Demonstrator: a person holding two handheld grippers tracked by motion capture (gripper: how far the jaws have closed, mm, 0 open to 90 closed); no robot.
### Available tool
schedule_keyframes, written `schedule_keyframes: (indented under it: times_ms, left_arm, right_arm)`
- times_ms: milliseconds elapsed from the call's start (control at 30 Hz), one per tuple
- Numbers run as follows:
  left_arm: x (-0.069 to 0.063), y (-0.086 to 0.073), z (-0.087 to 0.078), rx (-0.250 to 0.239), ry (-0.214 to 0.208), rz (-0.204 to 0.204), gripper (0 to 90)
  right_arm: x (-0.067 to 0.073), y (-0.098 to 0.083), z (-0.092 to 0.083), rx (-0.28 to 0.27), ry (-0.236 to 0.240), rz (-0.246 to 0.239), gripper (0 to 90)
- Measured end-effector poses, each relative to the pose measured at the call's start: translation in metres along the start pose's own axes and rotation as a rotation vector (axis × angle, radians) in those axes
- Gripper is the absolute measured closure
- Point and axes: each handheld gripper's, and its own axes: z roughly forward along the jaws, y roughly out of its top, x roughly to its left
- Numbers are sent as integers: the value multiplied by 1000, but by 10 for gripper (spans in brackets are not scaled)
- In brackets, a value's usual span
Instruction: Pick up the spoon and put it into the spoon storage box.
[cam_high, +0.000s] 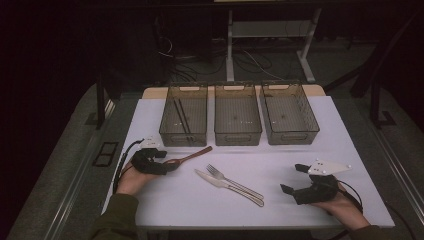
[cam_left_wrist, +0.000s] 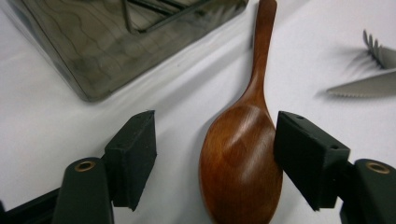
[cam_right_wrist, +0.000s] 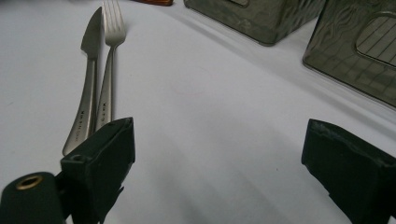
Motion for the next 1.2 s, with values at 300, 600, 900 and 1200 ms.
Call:
schedule_keyframes:
  times_ms: [300, 600, 900, 1200]
  left_arm:
    - [-6, -1, -2, 19, -5, 45, 365]
    - [-17, -2, -4, 55, 7, 132, 466]
    - [-17, -2, -4, 35, -29, 107, 454]
    - [-7, -2, -10, -49, -46, 7, 422]
  right_arm:
    - [0, 0, 0, 3, 3, 1, 91]
    - [0, 0, -1, 5, -2, 3, 91]
    - [0, 0, -2, 6, -4, 0, 91]
    - [0, 0, -1, 8, -5, -5, 90]
